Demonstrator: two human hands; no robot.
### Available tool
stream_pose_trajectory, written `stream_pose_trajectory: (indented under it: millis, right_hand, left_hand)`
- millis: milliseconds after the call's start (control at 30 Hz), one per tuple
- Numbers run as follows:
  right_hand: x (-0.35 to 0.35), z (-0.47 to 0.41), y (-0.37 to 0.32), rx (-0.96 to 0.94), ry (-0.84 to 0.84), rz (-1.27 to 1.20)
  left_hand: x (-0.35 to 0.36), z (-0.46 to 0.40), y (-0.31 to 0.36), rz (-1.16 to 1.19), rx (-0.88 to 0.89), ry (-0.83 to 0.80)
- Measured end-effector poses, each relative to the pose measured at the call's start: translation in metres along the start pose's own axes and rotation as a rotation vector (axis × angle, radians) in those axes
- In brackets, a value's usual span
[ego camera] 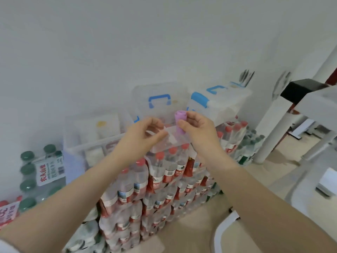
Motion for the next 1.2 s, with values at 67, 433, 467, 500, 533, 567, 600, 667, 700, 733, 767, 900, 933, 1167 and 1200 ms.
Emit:
stream_pose_trajectory:
  millis: [67, 433, 467, 500, 533, 567, 600, 667, 700, 733, 767, 900, 933, 1167, 1200]
  right_hand:
    - [-0.017, -0.026, 0.001, -0.011, -0.015, 0.053]
    - [-0.025, -0.160, 0.040, -0.138, -0.440, 0.718]
    - [-0.015, -0.168, 0.048, -0.155, -0.528, 0.744]
    - [-0.005, -0.176, 0.054, -0.184, -0.626, 0.782]
    - [0.006, -0.183, 0.060, -0.227, -0.732, 0.850]
    - [0.017, -0.189, 0.065, -0.280, -0.841, 0.946]
    - [0.028, -0.195, 0.071, -0.335, -0.948, 1.049]
    - [0.046, -0.202, 0.080, -0.498, -1.108, 1.215]
    - [0.055, -0.204, 0.084, -0.626, -1.148, 1.269]
    - [0.062, -0.205, 0.087, -0.763, -1.182, 1.293]
    - [0.068, -0.205, 0.093, -0.885, -1.220, 1.306]
    - [0.084, -0.213, 0.127, -1.140, -1.366, 1.378]
    - [0.086, -0.215, 0.132, -1.151, -1.381, 1.387]
    - [0.082, -0.218, 0.151, -1.024, -1.500, 1.353]
    - [0.082, -0.220, 0.154, -0.974, -1.509, 1.327]
  left_hand:
    - [-0.007, -0.020, -0.010, -0.256, 0.043, -0.006]
    - [-0.017, -0.091, -0.059, -0.863, 0.049, -0.380]
    - [-0.019, -0.091, -0.061, -0.836, 0.041, -0.387]
    - [-0.018, -0.090, -0.063, -0.819, 0.038, -0.391]
    - [-0.018, -0.088, -0.064, -0.816, 0.034, -0.388]
    - [-0.018, -0.086, -0.065, -0.817, 0.043, -0.367]
    - [-0.017, -0.083, -0.065, -0.818, 0.048, -0.345]
    - [-0.016, -0.078, -0.064, -0.810, 0.029, -0.296]
    - [-0.015, -0.075, -0.064, -0.790, 0.017, -0.272]
    - [-0.015, -0.074, -0.064, -0.759, 0.002, -0.250]
    - [-0.014, -0.071, -0.065, -0.718, -0.011, -0.227]
    - [-0.011, -0.064, -0.069, -0.562, -0.096, -0.151]
    - [-0.011, -0.063, -0.069, -0.554, -0.115, -0.138]
    - [-0.001, -0.060, -0.066, -0.657, -0.170, -0.009]
    - [-0.001, -0.062, -0.065, -0.690, -0.180, -0.013]
Point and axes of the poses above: each hand's wrist, its own z-axis away from the middle knuckle, its own x-axis out of the palm, y = z × x, the point moved 4 cm from there along -z, towards the middle knuckle, and after that the axes turned 7 degrees about -y, right-handed, at the moved point
